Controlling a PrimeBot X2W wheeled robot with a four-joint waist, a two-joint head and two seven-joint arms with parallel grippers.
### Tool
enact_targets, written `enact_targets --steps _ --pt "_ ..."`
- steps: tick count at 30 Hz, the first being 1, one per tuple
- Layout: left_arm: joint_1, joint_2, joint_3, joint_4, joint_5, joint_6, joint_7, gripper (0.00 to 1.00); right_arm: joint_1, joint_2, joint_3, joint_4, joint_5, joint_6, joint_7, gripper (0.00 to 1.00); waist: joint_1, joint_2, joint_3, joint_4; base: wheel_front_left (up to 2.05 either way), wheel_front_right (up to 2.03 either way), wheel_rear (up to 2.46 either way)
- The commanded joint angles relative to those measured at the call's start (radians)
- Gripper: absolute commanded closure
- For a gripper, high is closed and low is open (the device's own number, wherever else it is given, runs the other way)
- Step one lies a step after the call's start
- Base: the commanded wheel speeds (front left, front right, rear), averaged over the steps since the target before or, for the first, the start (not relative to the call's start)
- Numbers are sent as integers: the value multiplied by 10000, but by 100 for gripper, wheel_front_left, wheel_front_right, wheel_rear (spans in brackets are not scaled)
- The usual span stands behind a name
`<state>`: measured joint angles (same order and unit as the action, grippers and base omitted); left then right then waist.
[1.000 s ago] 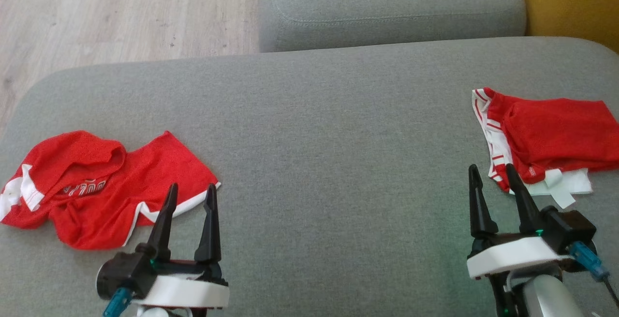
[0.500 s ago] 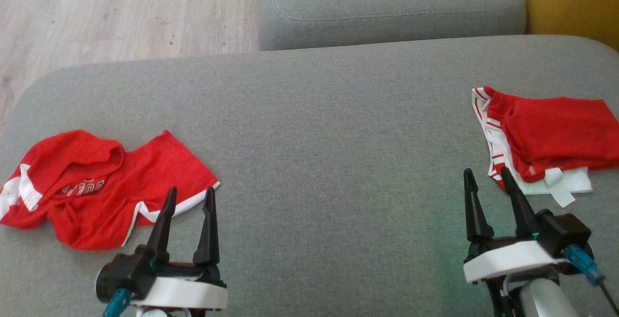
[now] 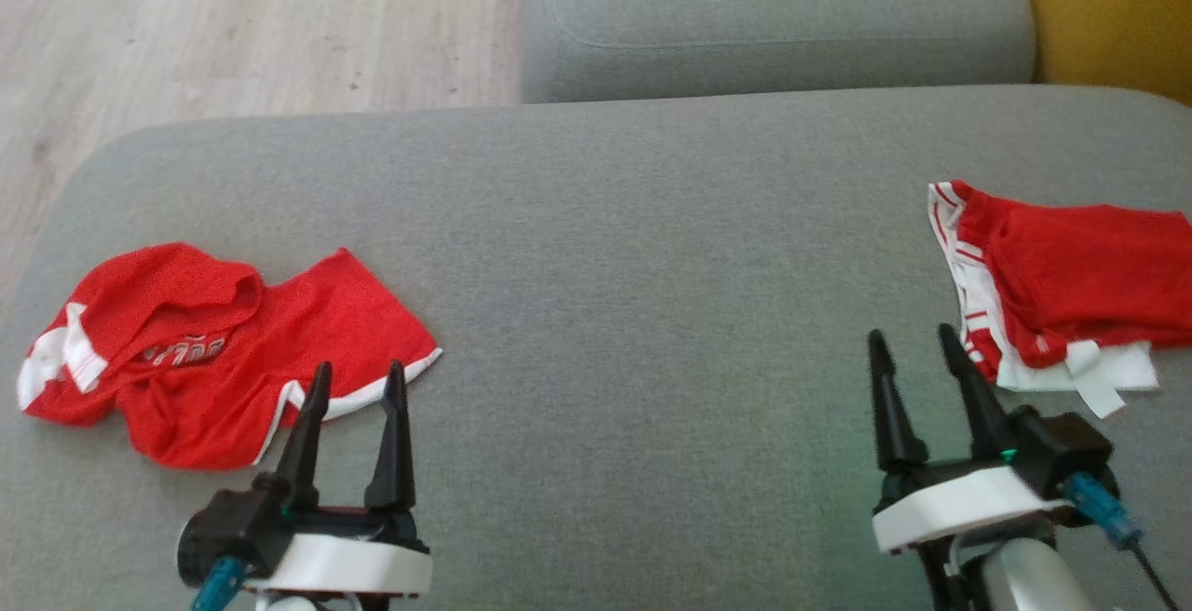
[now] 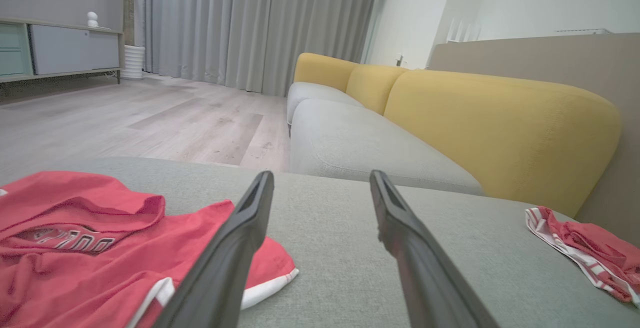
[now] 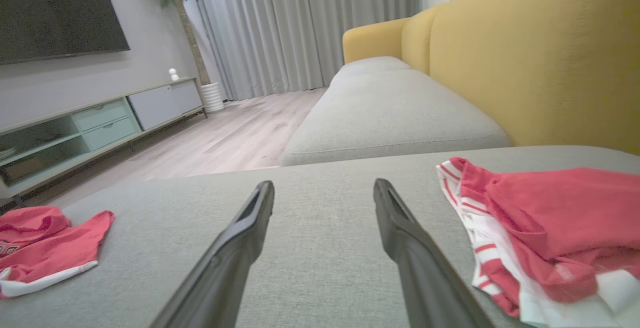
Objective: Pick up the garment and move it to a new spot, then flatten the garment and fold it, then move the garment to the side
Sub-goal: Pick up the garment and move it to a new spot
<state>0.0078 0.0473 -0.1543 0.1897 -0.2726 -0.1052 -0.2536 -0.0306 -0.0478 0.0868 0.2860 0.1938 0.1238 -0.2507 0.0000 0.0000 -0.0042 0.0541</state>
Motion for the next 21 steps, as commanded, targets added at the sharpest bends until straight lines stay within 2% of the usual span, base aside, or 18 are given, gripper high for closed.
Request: enact_targets --steps 1,16,21 --pt "-279 29 484 -298 65 55 -82 0 -250 -25 410 -311 49 69 -110 0 0 0 -64 150 0 0 0" --pt "27 29 1366 -350 333 48 -82 0 -217 -24 1563 -84 480 69 -110 0 0 0 -339 1826 0 0 0" --pt "97 29 1572 -343 438 24 -82 0 -263 -24 1955 -64 676 69 -110 0 0 0 -376 2116 0 0 0"
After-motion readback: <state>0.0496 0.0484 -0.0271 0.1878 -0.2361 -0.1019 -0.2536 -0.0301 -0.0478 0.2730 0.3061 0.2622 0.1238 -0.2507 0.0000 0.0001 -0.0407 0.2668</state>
